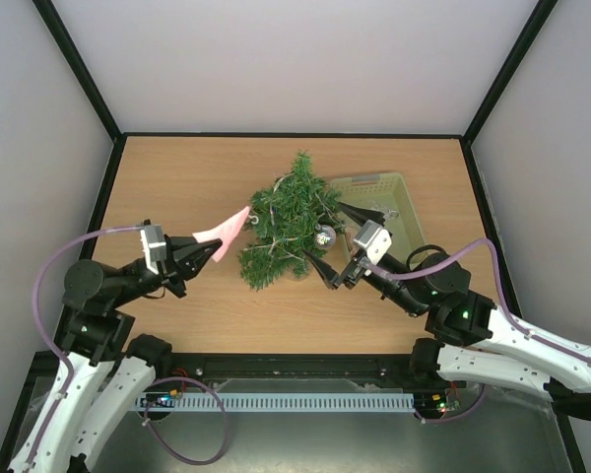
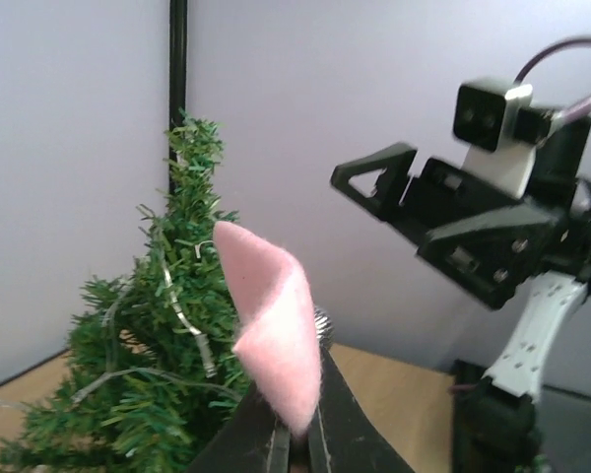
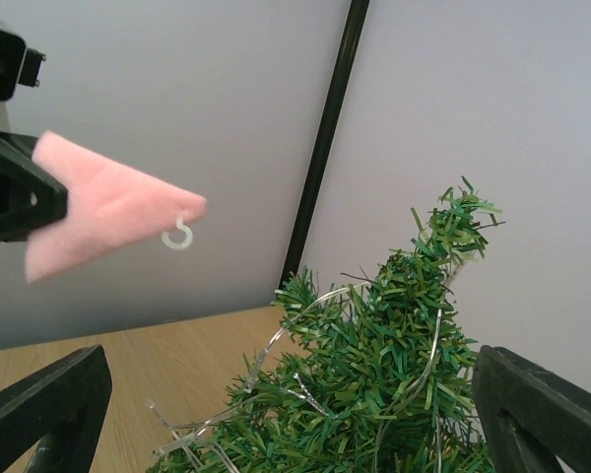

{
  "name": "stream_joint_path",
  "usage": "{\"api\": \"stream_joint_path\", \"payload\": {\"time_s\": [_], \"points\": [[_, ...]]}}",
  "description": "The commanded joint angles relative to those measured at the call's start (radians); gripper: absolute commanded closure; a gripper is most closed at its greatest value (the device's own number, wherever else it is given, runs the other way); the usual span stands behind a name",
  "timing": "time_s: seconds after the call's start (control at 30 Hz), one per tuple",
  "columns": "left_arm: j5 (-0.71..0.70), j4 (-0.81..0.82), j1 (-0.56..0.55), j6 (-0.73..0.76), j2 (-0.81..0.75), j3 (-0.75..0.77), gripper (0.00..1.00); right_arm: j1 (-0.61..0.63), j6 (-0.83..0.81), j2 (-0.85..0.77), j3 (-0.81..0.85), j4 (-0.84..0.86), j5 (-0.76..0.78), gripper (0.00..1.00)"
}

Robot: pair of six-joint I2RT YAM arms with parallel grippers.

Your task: Decorate the small christmas tree

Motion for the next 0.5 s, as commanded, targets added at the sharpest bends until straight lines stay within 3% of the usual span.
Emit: {"api": "stream_joint_path", "payload": {"time_s": [0.0, 0.17, 0.47], "points": [[-0.042, 0.007, -0.011, 0.299, 0.002, -0.029, 0.98, 0.007, -0.014, -0.029, -0.004, 0.002, -0.005, 0.02], [-0.141, -0.102, -0.012, 0.448, 0.023, -0.024, 0.97, 0.007, -0.011, -0.051, -0.014, -0.001, -0.007, 0.02], [-0.114, -0.072, -0.012, 0.373, -0.034, -0.163, 0.98, 0.007, -0.037, -0.113, -0.032, -0.017, 0.016, 0.02]]}}
